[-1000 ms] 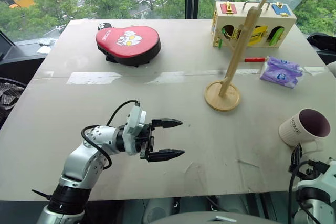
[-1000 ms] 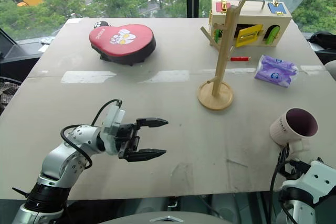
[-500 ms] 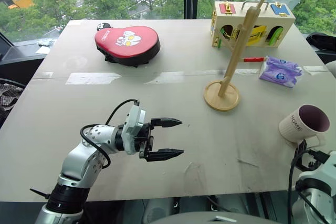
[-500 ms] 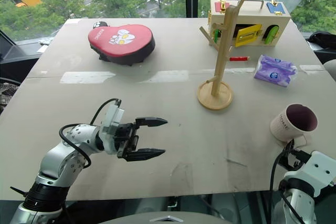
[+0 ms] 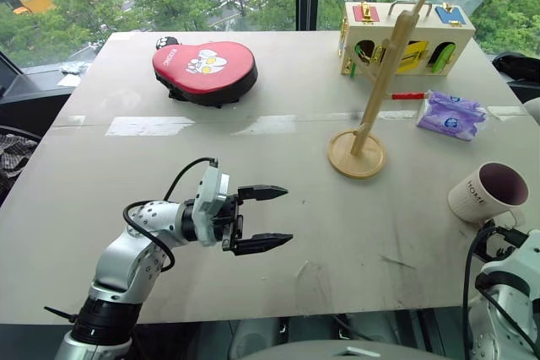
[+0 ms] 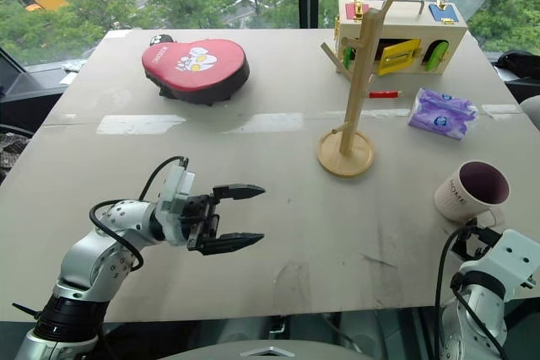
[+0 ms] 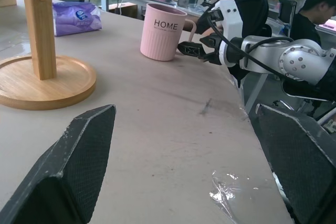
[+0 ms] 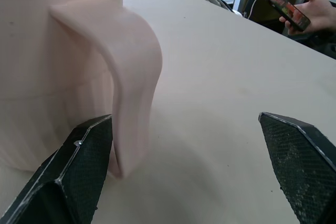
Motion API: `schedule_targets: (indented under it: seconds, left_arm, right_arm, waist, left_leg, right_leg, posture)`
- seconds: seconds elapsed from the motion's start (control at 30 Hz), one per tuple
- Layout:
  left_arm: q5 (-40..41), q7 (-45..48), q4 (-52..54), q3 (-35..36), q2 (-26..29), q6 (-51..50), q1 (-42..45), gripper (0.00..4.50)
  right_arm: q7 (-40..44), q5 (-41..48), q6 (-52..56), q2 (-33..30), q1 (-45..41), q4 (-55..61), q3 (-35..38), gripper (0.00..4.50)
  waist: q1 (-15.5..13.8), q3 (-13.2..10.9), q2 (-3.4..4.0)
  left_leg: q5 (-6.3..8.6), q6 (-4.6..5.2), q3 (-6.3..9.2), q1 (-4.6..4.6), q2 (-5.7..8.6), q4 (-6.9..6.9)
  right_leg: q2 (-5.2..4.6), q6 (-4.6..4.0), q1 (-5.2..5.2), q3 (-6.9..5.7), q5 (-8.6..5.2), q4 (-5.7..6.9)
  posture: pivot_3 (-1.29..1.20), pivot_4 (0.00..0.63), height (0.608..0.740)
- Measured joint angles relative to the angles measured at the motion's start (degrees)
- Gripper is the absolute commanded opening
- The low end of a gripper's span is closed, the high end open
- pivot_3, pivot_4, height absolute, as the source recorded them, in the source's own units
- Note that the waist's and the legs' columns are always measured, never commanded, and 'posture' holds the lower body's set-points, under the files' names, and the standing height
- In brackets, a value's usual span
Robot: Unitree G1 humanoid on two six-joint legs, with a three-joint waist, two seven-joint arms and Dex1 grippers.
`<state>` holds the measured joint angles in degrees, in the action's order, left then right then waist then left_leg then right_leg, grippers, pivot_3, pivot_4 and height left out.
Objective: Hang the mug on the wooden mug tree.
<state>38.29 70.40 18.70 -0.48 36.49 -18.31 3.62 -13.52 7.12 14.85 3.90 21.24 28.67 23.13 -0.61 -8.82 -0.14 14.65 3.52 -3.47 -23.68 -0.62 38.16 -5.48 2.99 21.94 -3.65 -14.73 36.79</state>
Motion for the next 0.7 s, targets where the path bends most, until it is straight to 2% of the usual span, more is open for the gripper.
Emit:
schedule_targets:
  seconds: [0.03, 0.1, 0.13, 0.17, 0.3, 0.5, 0.7]
  left_arm:
    - [0.0, -0.3, 0.2, 0.0, 0.0, 0.0, -0.1, 4.42]
    - [0.0, -0.5, 0.3, 0.0, 0.0, 0.0, -0.1, 4.42]
    - [0.0, -0.6, 0.3, 0.0, 0.0, 0.0, -0.1, 4.42]
    - [0.0, -0.6, 0.3, 0.0, 0.0, 0.0, -0.1, 4.42]
    - [0.0, -0.8, 0.3, 0.0, 0.0, 0.0, -0.1, 4.42]
    - [0.0, -0.9, 0.4, 0.1, 0.0, 0.2, -0.5, 4.42]
    - [-0.1, -1.7, 0.4, 0.1, -0.8, 0.8, -0.6, 4.42]
  right_arm:
    - [-0.1, 0.1, 0.1, -0.1, -0.4, -0.4, 0.3, 3.65]
    - [-0.6, 0.3, 0.7, -0.3, -1.3, -1.3, 0.8, 2.70]
    - [-0.7, 0.5, 1.1, -0.4, -1.7, -1.8, 1.1, 1.97]
    - [-0.7, 0.6, 1.2, -0.5, -1.9, -2.0, 1.3, 1.85]
    - [-0.6, 1.1, 1.8, -0.6, -2.8, -2.7, 1.5, 0.05]
    - [2.0, 1.7, 1.2, -4.0, -4.3, -3.2, 1.7, 0.02]
    - [11.1, 3.3, -1.1, -15.1, -8.4, -6.3, 2.4, 0.02]
  waist:
    - [0.0, 0.0, 0.00]
    - [0.0, 0.0, 0.00]
    - [0.0, 0.0, 0.01]
    - [0.0, 0.0, 0.00]
    - [0.0, 0.0, 0.01]
    - [-0.1, 0.1, -0.09]
    - [0.5, 0.0, -0.02]
  left_leg:
    - [0.00, 0.00, 0.00, 0.00, 0.00, 0.00]
    - [0.00, 0.00, 0.00, 0.01, 0.00, 0.00]
    - [0.00, 0.00, 0.00, 0.00, 0.00, 0.00]
    - [0.00, 0.00, 0.00, 0.00, 0.00, 0.00]
    - [0.00, 0.00, -0.02, 0.00, 0.00, 0.00]
    - [0.00, 0.01, -0.03, 0.03, 0.01, 0.03]
    - [0.00, 0.04, -0.15, 0.07, -0.03, 0.04]
  right_leg:
    - [0.00, 0.00, 0.00, 0.00, 0.00, 0.00]
    - [0.01, -0.01, 0.00, 0.01, 0.00, 0.01]
    - [0.01, -0.01, 0.00, 0.01, 0.00, 0.01]
    - [0.02, 0.00, 0.00, 0.02, 0.00, 0.01]
    - [0.02, 0.01, 0.00, 0.01, 0.01, 0.01]
    - [0.02, -0.01, -0.01, 0.00, 0.00, 0.01]
    - [0.12, 0.03, -0.01, 0.00, 0.02, 0.04]
  posture:
    - [0.00, 0.150, 0.733]
    - [0.00, 0.150, 0.733]
    - [0.00, 0.150, 0.733]
    - [0.00, 0.150, 0.733]
    - [0.00, 0.150, 0.733]
    - [0.00, 0.150, 0.733]
    - [0.00, 0.150, 0.733]
